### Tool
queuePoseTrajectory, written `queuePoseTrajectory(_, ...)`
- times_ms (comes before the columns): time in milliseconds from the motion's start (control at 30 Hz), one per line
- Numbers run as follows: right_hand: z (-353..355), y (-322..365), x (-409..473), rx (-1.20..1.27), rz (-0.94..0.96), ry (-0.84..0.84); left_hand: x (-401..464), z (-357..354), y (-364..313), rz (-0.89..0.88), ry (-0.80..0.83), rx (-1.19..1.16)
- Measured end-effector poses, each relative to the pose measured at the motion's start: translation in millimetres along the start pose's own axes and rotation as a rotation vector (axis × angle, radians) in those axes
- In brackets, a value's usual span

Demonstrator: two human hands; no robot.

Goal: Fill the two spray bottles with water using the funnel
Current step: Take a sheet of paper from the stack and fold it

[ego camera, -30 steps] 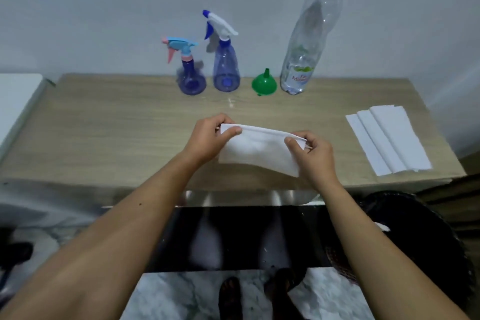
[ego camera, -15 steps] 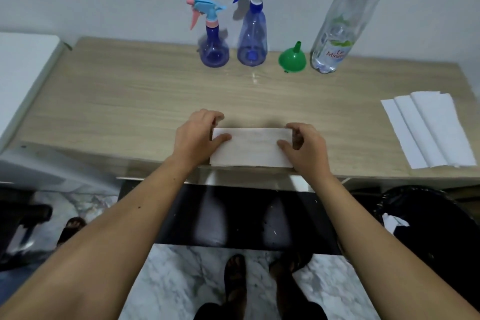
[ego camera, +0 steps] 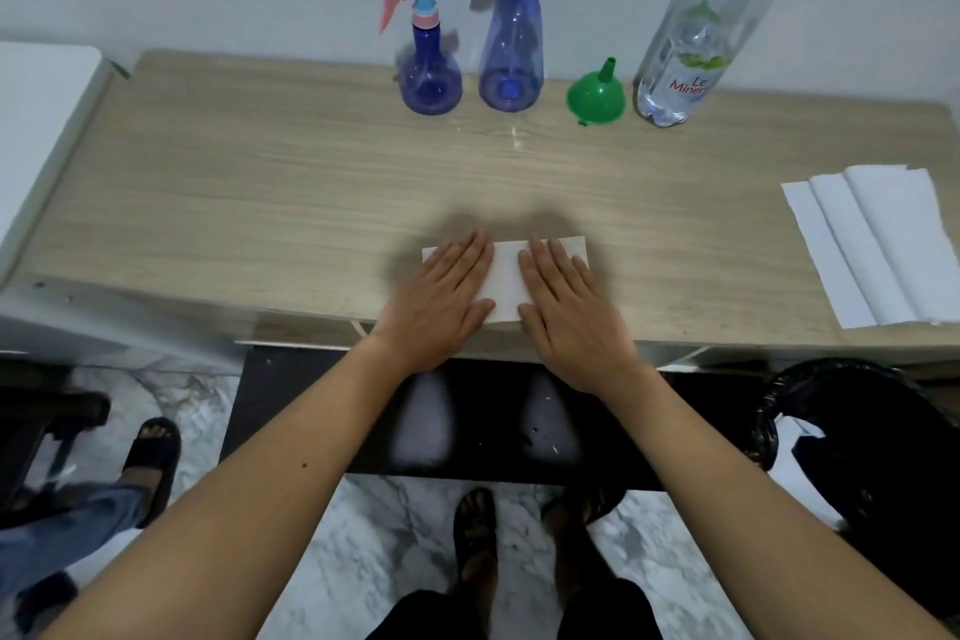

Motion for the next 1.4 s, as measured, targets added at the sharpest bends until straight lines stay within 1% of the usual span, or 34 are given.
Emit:
queuePoseTrajectory(67, -0.6, 6.6, 1.9, -0.031, -0.014, 0.017, -2.8, 3.5, 1.6, -0.002, -0.017, 0.006)
queuePoseTrajectory(233, -1.2, 34.6, 17.1, 0.004, -0.01, 0.036, -19.1, 10.7, 27.0, 0.014, -0.014, 0.015)
queuePoseTrajectory(367, -3.8, 59.9, 48.8, 0.019, 0.023, 0.087, -34.4, 16.5, 61.1, 0.132, 0.075, 0.012)
queuePoseTrajectory(500, -9.2, 80.1, 82.7, 0.048, 0.067, 0.121, -45.5, 29.0, 91.9, 0.222, 0.071, 0.04)
queuePoseTrajectory(667, -9.3, 85.2, 117.7, 0.111, 0.072, 0.14, -39.0, 39.9, 114.8, 0.281, 0.082, 0.025)
queuePoseTrajectory(800, -4.8, 79.4, 145.1, 0.156, 0.097, 0.149, -23.9, 42.9, 139.3, 0.294, 0.081, -0.022)
queuePoseTrajectory(933, -3.9, 68.7, 165.9, 0.192, 0.083, 0.134, -0.1, 46.6, 155.7, 0.283, 0.07, -0.03)
queuePoseTrajectory(1100, -2.1, 53.8, 181.9, 0.216, 0.079, 0.133, 28.1, 47.8, 166.1, 0.21, 0.052, -0.005)
queuePoseTrajectory(1233, 0.4, 34.1, 184.1, 0.182, 0.067, 0.133, 42.6, 47.7, 163.3, 0.172, 0.051, 0.008)
queuePoseTrajectory(1400, 7.7, 2.5, 171.8, 0.192, 0.019, 0.133, 75.8, 43.9, 134.8, 0.17, 0.06, 0.004)
Point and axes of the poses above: each hand's wrist, its own x-axis towards the middle knuckle, its own z-axis out of the back of the hand, y = z × x, the point moved 4 cm from there along x, towards the middle knuckle, and after that the axes turned 6 degrees about z, right-handed, at the moved point
